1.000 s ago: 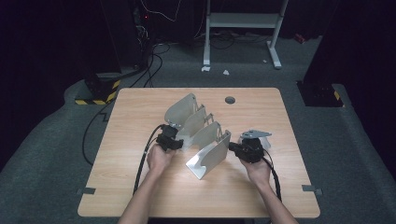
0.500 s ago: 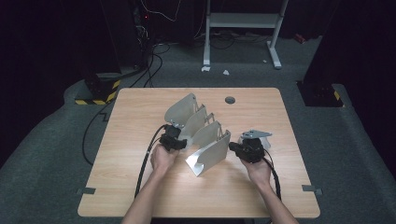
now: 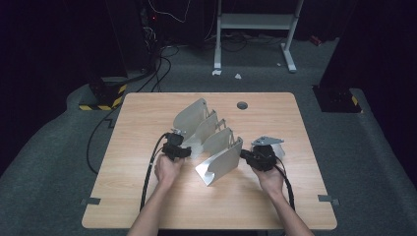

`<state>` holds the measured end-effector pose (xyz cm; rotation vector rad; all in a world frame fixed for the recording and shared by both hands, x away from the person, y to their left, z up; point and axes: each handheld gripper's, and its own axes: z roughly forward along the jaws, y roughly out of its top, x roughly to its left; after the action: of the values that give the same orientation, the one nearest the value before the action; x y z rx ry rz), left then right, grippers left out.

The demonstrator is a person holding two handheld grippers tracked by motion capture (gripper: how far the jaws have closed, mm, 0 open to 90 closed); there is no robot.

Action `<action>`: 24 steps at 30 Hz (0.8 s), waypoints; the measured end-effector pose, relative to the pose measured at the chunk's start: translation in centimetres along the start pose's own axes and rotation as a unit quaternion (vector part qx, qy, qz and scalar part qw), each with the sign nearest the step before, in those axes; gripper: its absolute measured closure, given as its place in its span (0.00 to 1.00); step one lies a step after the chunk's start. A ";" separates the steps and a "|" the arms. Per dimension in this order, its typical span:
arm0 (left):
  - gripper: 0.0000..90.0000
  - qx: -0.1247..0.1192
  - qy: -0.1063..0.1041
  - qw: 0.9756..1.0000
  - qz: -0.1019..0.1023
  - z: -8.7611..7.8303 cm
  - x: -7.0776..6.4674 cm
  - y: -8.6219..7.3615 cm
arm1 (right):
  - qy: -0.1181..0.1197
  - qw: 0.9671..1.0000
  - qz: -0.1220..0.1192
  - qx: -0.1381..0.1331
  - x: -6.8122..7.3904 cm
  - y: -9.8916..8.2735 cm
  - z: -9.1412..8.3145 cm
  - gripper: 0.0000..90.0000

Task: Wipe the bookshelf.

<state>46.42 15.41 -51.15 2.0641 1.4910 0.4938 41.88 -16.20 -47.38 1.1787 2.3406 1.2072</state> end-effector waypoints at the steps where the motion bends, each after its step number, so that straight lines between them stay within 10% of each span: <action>1: 0.57 0.000 -0.001 1.000 0.002 0.1 0.0 0.1 | 0.002 1.000 -0.002 0.000 0.0 0.0 0.0 0.96; 24: 0.59 -0.004 -0.029 0.999 0.036 1.4 -0.5 1.7 | 0.024 0.999 -0.024 -0.003 2.0 -0.8 -0.1 0.96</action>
<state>48.36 14.24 -51.19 2.1147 1.3829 0.4616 40.04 -15.02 -47.67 1.0968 2.3837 1.2398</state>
